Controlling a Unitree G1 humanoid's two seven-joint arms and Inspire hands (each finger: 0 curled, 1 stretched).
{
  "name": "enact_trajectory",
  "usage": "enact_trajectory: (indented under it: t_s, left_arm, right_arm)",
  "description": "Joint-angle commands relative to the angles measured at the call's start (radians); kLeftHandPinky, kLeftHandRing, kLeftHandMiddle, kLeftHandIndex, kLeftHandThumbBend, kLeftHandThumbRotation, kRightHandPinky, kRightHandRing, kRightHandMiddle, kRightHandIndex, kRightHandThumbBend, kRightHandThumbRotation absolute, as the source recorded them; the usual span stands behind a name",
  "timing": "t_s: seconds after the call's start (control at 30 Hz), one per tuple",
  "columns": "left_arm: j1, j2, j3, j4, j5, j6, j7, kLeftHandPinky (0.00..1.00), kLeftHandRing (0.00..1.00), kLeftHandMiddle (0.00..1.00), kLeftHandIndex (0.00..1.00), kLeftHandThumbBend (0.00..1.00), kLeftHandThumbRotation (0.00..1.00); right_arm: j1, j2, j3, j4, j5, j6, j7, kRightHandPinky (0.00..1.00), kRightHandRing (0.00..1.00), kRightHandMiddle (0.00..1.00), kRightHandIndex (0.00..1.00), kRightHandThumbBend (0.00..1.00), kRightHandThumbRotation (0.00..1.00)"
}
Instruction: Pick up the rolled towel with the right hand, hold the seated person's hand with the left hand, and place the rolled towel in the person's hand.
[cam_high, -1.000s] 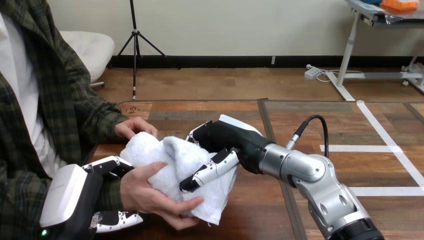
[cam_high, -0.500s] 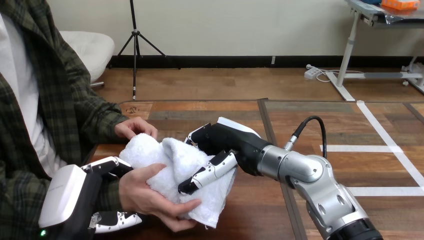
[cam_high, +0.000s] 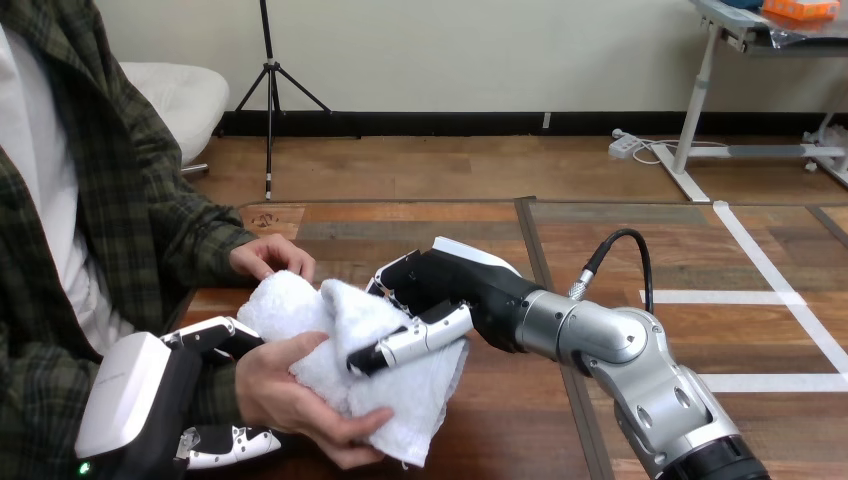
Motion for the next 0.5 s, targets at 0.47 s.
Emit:
enact_trajectory:
  t_s: [0.47]
  left_arm:
    - [-0.111, -0.025, -0.033, 0.028, -0.006, -0.029, -0.01, 0.47, 0.5, 0.55, 0.58, 0.93, 0.02]
  right_arm:
    - [-0.056, 0.017, 0.008, -0.07, 0.009, -0.014, -0.006, 0.89, 0.99, 0.99, 0.99, 1.0, 0.61]
